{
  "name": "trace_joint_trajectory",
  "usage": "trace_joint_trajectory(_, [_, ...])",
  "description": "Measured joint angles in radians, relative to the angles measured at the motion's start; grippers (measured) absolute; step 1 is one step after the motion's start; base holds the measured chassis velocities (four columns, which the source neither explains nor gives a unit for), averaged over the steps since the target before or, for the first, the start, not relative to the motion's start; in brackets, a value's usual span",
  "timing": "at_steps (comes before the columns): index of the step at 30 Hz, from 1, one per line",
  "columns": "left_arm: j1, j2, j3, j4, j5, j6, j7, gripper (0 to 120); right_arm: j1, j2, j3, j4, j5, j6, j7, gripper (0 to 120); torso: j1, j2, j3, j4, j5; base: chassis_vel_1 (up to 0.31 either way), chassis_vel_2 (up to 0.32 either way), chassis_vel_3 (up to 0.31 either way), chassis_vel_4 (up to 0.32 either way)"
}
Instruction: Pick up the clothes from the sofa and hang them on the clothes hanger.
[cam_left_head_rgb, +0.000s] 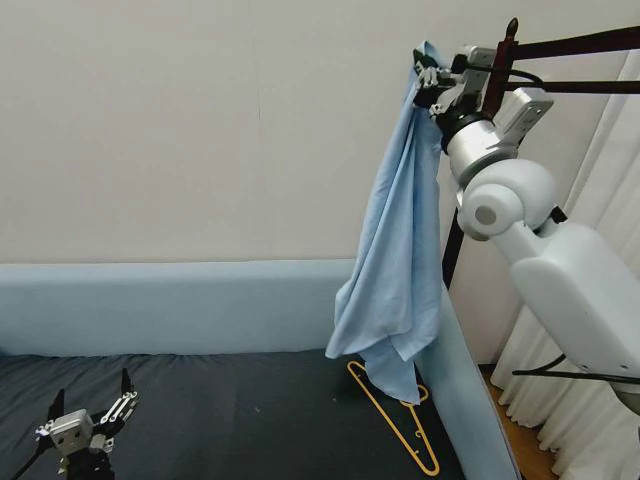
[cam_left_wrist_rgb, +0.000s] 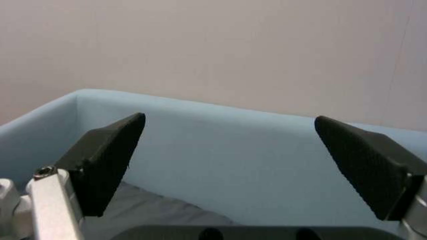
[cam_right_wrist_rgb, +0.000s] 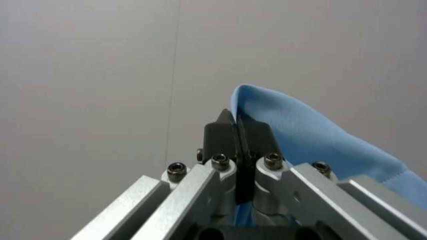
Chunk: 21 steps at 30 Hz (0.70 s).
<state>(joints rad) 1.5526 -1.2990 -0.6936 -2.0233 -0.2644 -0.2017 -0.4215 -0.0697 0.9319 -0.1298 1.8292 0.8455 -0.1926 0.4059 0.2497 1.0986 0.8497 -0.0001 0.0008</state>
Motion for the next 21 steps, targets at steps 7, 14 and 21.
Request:
trace_joint_trajectory(7, [0.010,0.012,-0.033,-0.007,-0.013,-0.001,-0.001,100,-0.496,0.071,-0.038,0.028,-0.343,-0.043,0.017,0,0.000,0.000,0.000,-0.0001,0.0010,0.000,0.000,0.000,0.000])
trace_joint_trajectory(14, [0.010,0.011,-0.042,0.010,-0.018,-0.003,-0.002,100,-0.832,0.130,-0.092,-0.005,-0.501,-0.096,0.098,0,0.000,0.000,0.000,-0.0004,0.0003,0.000,0.000,0.000,0.000])
trace_joint_trajectory(21, [-0.001,-0.004,-0.015,0.015,0.002,-0.004,-0.002,100,-0.954,0.183,-0.227,0.022,-0.232,-0.171,0.162,0,0.000,0.000,0.000,-0.0001,0.0000,0.000,0.000,0.000,0.000])
